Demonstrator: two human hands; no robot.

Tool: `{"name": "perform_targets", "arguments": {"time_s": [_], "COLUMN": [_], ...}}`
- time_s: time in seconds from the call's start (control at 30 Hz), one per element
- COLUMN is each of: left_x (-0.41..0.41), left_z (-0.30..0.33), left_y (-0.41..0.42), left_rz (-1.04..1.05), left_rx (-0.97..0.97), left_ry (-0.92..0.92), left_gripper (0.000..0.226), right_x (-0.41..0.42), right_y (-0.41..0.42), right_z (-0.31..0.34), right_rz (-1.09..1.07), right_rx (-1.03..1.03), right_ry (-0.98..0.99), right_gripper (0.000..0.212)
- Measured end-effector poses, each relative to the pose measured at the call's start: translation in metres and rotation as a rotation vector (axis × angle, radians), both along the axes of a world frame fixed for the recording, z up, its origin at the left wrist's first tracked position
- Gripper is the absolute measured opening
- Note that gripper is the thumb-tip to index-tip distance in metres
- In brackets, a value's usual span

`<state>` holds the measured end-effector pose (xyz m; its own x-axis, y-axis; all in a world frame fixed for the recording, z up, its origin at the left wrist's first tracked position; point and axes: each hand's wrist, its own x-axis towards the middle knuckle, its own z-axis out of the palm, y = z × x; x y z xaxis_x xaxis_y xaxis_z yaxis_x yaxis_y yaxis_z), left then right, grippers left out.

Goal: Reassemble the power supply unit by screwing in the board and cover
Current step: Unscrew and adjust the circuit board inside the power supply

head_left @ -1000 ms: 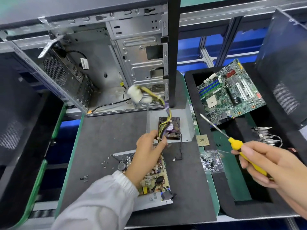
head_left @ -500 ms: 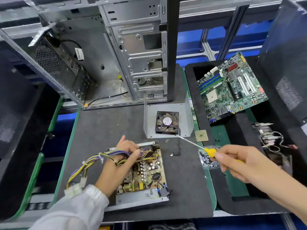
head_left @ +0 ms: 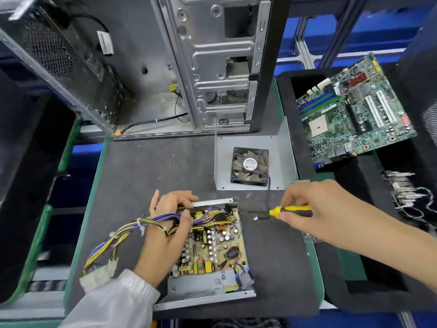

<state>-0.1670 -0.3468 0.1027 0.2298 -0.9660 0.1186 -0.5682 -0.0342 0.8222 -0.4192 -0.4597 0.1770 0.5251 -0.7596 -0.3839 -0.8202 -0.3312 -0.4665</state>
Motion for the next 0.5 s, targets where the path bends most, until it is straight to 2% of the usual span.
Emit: {"name": "perform_targets", "arguments": {"time_s": [0.33,0.5], "left_x": [0.001,0.001], "left_z": [-0.010,-0.012], "left_y": [-0.002,-0.001], "left_rz": [0.051,0.065], "left_rx": [-0.061,-0.075], "left_ry": [0.046,0.037], "left_gripper": [0.016,0.018], "right_x": [0.026,0.032], "right_y": [-0.006,-0.004], "right_z": [0.004,0.004], "right_rz": [0.101,0.104], "right_rx": [-0.048,-0.031], "right_ry": [0.174,0.181], "right_gripper": [0.015,0.016]}}
